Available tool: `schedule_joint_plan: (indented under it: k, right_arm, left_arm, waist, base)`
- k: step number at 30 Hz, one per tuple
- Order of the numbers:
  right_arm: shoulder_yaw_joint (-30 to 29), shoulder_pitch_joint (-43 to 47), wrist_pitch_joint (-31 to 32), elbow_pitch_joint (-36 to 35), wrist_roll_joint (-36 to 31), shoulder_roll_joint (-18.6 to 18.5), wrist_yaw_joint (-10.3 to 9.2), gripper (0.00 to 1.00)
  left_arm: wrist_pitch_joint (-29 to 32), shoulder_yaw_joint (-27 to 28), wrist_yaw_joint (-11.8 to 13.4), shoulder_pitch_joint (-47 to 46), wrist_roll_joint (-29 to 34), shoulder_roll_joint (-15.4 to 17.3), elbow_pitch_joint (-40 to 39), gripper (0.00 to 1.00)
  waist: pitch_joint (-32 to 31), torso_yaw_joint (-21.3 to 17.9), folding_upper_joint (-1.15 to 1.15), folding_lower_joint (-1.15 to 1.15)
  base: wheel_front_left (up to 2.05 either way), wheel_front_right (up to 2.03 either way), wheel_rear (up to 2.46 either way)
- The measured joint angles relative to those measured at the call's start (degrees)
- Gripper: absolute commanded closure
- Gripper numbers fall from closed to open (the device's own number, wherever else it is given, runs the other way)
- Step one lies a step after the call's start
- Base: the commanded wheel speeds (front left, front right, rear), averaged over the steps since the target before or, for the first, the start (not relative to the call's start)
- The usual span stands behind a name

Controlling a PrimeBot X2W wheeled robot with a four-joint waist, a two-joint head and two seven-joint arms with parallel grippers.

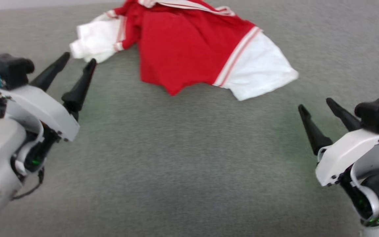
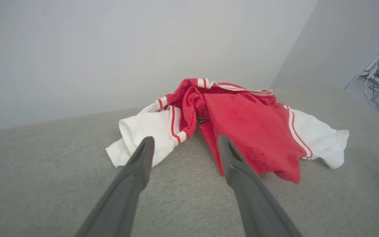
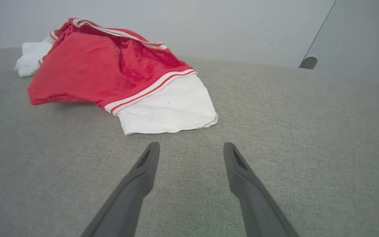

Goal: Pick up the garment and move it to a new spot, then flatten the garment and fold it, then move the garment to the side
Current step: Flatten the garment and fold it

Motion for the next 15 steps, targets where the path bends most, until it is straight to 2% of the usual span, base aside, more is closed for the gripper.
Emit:
schedule_joint_plan:
  k: [3, 5, 8, 13, 15]
  right_arm:
    - [-1.11, -1.46, 5.41, -0.14, 2.21, -1.27, 0.00, 0.00]
    - [-1.94, -3.08, 9.04, 0.64, 3.83, -2.55, -0.01, 0.00]
    - [-2.94, -5.28, 13.65, 1.79, 5.42, -4.85, -0.01, 0.00]
    - [-5.77, -10.72, 20.22, 4.87, 8.32, -7.69, -0.01, 0.00]
    - [-7.04, -12.95, 22.36, 6.62, 8.32, -9.50, -0.01, 0.00]
  left_arm:
    - [-0.18, 8.59, 2.52, 6.94, 5.15, -1.93, -3.55, 0.00]
    - [-0.15, 12.94, 4.54, 12.55, 11.18, -3.23, -5.21, 0.00]
    - [-0.16, 20.68, 5.57, 21.30, 15.94, -7.37, -8.56, 0.00]
    - [-0.16, 31.14, 5.66, 31.66, 25.47, -12.29, -11.95, 0.00]
    - [-0.16, 34.21, 4.42, 34.45, 28.31, -14.69, -12.98, 0.00]
  waist:
    - [-0.79, 2.80, 0.00, 0.00]
    - [-1.17, 4.61, 0.00, 0.00]
    - [-1.57, 7.26, 0.00, 0.00]
    - [-1.68, 11.44, 0.00, 0.00]
    - [-1.56, 13.01, 0.00, 0.00]
  base:
    - [0.00, 0.00, 0.00]
    - [0.00, 0.00, 0.00]
    - [0.00, 0.00, 0.00]
    - [0.00, 0.00, 0.00]
    - [0.00, 0.00, 0.00]
